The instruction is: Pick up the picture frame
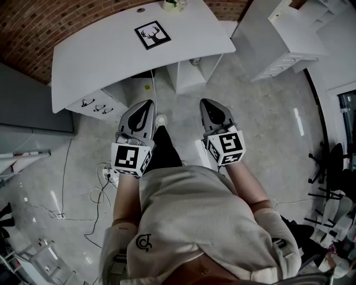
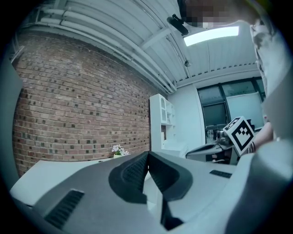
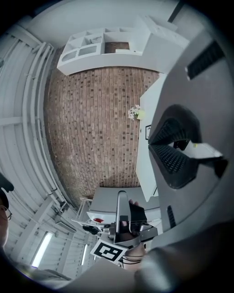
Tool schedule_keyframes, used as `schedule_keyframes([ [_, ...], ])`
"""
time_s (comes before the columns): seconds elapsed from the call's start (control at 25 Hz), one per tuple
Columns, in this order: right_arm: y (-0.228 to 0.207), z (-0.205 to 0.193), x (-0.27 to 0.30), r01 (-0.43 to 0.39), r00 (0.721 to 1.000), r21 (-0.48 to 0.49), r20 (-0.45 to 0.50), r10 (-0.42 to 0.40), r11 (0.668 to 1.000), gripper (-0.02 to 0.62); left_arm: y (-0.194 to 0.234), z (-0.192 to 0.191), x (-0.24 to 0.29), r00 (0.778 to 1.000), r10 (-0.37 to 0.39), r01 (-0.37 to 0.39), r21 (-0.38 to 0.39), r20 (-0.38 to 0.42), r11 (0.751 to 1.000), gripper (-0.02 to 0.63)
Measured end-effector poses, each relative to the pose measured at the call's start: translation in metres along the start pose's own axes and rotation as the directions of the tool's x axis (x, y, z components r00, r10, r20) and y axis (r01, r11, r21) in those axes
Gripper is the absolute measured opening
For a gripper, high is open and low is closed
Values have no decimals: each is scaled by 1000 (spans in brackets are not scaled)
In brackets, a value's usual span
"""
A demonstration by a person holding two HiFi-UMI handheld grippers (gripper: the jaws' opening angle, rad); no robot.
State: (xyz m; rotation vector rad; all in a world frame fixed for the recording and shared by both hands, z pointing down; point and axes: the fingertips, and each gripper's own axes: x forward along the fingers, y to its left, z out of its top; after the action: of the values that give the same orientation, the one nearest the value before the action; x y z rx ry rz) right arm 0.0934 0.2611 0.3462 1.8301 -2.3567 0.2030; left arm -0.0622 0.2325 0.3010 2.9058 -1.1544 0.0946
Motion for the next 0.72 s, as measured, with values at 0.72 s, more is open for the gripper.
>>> schedule_keyframes([
  [0.72, -54, 54, 288, -11, 994, 4, -109, 11, 1000, 8, 227, 8, 204, 998, -38, 36, -41, -40, 999, 12],
])
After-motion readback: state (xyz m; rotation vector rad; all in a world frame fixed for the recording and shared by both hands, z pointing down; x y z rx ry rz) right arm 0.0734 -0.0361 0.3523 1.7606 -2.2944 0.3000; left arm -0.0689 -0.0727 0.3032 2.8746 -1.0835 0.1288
